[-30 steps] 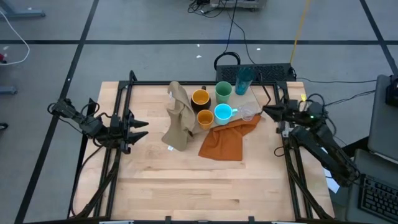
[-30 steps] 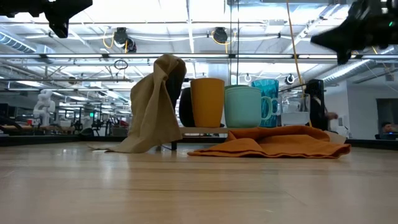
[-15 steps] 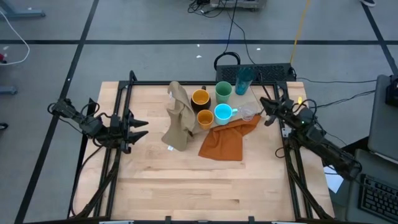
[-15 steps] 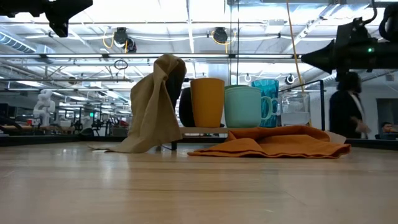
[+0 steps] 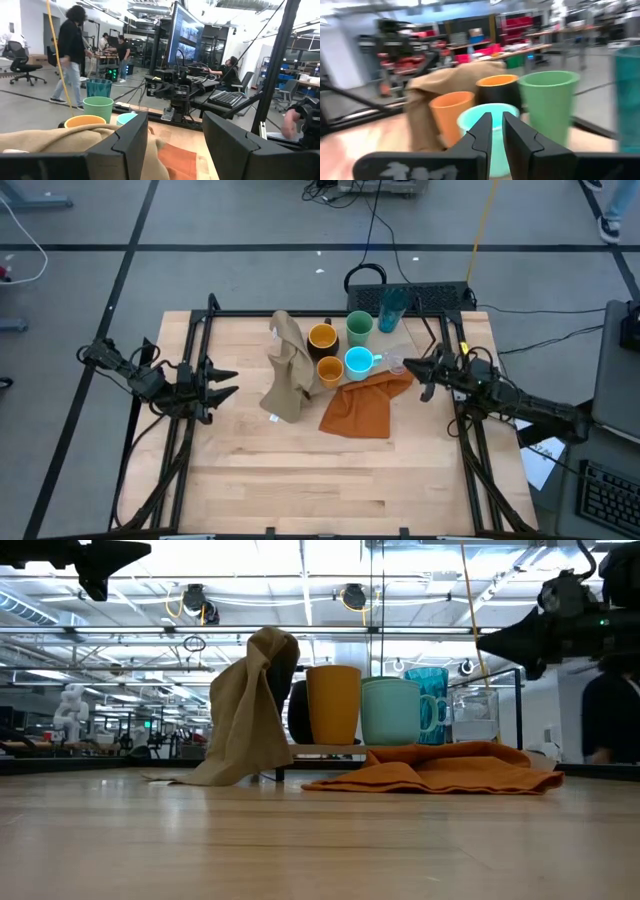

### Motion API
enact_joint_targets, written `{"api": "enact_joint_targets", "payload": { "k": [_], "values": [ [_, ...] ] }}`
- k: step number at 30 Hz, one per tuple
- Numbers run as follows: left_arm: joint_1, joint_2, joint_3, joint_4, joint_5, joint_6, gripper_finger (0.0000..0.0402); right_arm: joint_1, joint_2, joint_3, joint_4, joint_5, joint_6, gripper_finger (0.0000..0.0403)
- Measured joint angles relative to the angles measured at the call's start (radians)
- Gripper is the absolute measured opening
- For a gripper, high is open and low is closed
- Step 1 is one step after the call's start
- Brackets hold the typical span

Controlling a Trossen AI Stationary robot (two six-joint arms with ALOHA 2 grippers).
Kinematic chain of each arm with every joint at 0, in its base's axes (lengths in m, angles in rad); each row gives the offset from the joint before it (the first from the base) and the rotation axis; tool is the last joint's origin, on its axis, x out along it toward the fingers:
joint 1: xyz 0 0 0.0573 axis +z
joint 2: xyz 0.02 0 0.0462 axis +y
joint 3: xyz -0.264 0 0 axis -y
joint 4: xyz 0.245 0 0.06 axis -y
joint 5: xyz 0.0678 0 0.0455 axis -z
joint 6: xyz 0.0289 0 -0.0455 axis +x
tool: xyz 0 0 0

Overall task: Stack small to large cups/mugs on shelf
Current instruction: Return to Home Position

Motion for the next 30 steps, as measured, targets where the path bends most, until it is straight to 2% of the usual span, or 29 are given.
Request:
{"api": "enact_joint_targets", "payload": {
  "k": [6, 10, 13, 16, 20, 24, 30],
  "values": [
    [0.0, 0.0, 0.0, 0.0, -0.022, 0.0, 0.0191, 0.166, 0.036, -0.001, 0.068, 0.006, 0.041, 0.0036],
    [0.0, 0.0, 0.0, 0.0, -0.027, 0.002, 0.0191, 0.27, 0.058, -0.001, 0.101, 0.035, -0.003, 0.0036],
    [0.0, 0.0, 0.0, 0.0, -0.027, 0.002, 0.0191, 0.324, 0.069, -0.002, 0.09, 0.111, -0.061, 0.0036],
    [0.0, 0.0, 0.0, 0.0, -0.027, 0.002, 0.0191, 0.341, 0.07, 0.001, 0.076, 0.179, -0.091, 0.0036],
    [0.0, 0.0, 0.0, -0.001, -0.026, 0.001, 0.0191, 0.341, 0.071, 0.031, -0.015, 0.177, -0.106, 0.0036],
    [0.0, 0.0, 0.0, -0.002, -0.026, -0.001, 0.0191, 0.341, 0.068, 0.07, -0.06, 0.133, -0.106, 0.0036],
    [0.0, 0.0, 0.0, -0.005, -0.026, -0.01, 0.0191, 0.341, 0.039, 0.069, -0.088, 0.125, -0.1, 0.0036]
  ]
}}
